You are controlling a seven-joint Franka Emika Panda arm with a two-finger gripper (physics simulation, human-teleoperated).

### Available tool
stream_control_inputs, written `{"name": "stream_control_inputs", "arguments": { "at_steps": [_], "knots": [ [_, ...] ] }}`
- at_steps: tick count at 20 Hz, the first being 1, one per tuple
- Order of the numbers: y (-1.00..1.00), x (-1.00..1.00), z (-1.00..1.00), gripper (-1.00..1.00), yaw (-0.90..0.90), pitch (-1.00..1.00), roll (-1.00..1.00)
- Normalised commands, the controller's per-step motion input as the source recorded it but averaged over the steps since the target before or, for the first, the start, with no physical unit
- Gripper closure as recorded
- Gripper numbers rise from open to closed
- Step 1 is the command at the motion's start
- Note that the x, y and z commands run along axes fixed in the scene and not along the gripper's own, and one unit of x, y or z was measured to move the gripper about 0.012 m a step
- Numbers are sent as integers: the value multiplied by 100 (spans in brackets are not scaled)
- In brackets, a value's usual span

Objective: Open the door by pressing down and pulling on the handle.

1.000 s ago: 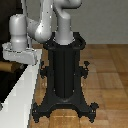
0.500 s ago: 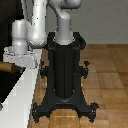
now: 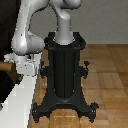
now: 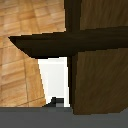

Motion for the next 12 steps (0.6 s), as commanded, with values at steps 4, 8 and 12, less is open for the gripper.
{"name": "stream_control_inputs", "arguments": {
  "at_steps": [4,8,12],
  "knots": [
    [0,0,-75,100,0,0,0],
    [50,0,0,100,0,0,0],
    [100,0,0,100,0,0,0]
  ]
}}
